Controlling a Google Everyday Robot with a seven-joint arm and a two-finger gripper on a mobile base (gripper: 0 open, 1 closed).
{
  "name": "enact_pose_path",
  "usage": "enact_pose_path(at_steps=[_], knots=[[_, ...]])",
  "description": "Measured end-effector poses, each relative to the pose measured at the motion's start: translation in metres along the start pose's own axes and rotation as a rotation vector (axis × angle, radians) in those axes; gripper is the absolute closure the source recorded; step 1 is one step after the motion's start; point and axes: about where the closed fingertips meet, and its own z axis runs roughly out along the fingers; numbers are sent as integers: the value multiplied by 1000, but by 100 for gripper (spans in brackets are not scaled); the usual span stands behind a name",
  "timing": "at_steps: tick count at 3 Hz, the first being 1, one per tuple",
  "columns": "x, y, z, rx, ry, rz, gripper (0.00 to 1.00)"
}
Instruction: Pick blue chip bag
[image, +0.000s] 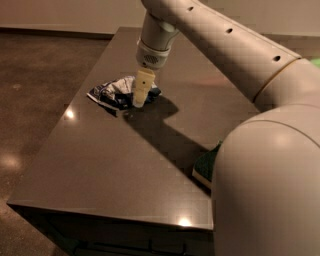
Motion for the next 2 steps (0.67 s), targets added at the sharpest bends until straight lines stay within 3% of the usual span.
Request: enact_pose_path(at_steps=[1, 2], knots=[[-7, -2, 10, -22, 19, -25, 13], [-8, -4, 14, -51, 32, -39, 36]])
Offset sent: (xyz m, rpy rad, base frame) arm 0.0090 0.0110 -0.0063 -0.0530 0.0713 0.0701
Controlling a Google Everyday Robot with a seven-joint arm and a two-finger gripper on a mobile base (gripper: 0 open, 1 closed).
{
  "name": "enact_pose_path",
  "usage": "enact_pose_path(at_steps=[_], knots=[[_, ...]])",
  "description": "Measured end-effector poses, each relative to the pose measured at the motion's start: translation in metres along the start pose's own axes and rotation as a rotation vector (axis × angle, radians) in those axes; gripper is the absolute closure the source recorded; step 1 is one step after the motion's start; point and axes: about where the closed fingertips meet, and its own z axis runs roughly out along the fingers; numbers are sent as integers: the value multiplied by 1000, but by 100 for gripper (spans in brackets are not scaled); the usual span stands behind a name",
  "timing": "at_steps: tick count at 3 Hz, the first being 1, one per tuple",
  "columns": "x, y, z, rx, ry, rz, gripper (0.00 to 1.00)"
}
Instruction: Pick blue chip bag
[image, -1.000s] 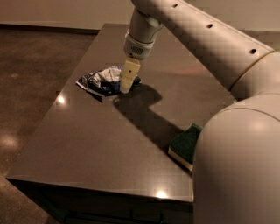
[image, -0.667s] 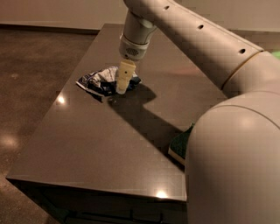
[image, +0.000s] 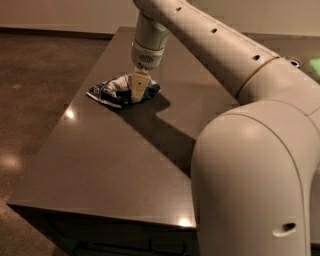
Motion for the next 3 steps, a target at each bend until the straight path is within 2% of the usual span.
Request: enact_pose_path(at_steps=[1, 2, 3], knots=[[0, 2, -12, -16, -17, -8, 67], [1, 2, -33, -10, -53, -6, 91], [3, 4, -67, 8, -104, -13, 100]])
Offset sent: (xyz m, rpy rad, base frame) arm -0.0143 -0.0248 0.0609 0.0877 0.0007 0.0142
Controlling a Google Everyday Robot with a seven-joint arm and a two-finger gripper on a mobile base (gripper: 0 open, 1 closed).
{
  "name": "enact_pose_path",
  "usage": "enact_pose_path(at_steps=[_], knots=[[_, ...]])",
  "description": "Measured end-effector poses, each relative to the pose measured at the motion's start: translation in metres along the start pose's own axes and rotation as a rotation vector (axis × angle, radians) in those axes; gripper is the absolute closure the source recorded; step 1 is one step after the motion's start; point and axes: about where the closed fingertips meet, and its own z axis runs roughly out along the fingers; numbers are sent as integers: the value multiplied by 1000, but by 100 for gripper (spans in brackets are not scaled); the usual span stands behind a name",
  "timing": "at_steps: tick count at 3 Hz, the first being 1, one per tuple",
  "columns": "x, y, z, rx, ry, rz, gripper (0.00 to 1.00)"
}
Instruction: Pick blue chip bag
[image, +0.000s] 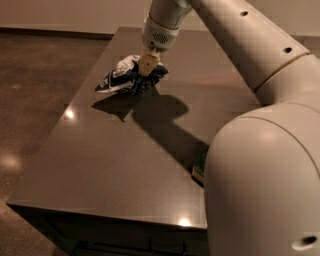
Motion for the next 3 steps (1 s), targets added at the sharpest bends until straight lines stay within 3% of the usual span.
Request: enact_pose_path(at_steps=[1, 2, 3], knots=[[-10, 5, -47, 19, -80, -22, 100], [-18, 9, -75, 31, -137, -37, 100], [-23, 4, -72, 44, -152, -38, 100]])
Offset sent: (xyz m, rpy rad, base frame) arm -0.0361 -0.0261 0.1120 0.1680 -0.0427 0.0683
